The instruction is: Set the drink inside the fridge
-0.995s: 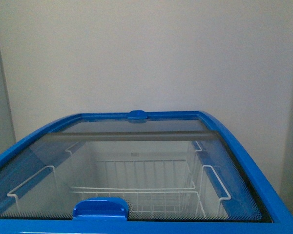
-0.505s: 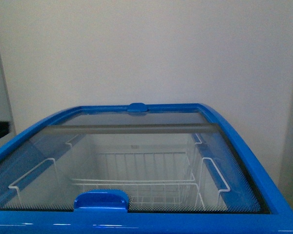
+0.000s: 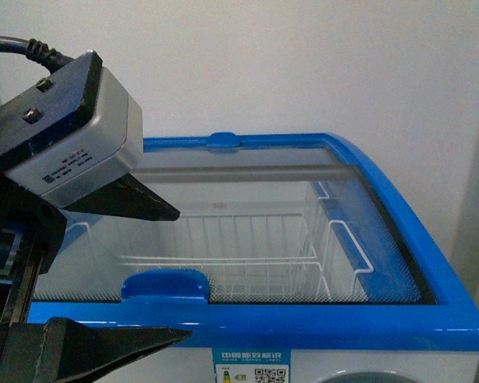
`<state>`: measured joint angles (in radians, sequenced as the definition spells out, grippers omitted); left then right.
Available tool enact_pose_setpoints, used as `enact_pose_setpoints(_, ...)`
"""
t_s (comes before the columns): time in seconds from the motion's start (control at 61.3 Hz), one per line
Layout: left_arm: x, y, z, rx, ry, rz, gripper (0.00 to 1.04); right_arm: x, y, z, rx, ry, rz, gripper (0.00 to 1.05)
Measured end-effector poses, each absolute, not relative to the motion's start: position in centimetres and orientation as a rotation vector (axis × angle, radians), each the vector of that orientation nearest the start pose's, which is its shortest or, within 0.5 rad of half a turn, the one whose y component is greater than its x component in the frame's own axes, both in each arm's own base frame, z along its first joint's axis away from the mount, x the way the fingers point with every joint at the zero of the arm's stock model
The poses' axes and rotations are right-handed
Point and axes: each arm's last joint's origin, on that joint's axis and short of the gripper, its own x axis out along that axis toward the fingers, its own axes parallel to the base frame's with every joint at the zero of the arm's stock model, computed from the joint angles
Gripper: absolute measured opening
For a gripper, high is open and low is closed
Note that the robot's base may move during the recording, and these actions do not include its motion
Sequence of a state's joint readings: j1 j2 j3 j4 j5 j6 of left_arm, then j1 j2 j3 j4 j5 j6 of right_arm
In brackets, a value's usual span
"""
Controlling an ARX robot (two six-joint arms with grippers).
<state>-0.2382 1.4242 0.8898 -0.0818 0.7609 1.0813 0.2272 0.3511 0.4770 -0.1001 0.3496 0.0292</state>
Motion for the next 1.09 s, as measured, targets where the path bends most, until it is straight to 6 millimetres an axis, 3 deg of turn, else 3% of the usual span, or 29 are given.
enact_pose_setpoints(0.293, 29.8, -8.7, 23.1, 0.891, 0.030, -1.206, 0.97, 10.2, 1.3, 28.7, 0.036, -0.026, -0.122, 0.37)
enact_pose_setpoints(0.864, 37.2, -7.2, 21.8, 1.002, 0.073, -1.104, 0.97, 10.2, 1.3, 28.7, 0.036, -0.026, -0.122, 0.37)
enact_pose_setpoints(1.092, 40.4, -7.2, 21.6, 0.952, 0.036, -1.120, 0.97, 10.2, 1.3, 28.7, 0.036, -0.026, -0.121, 0.37)
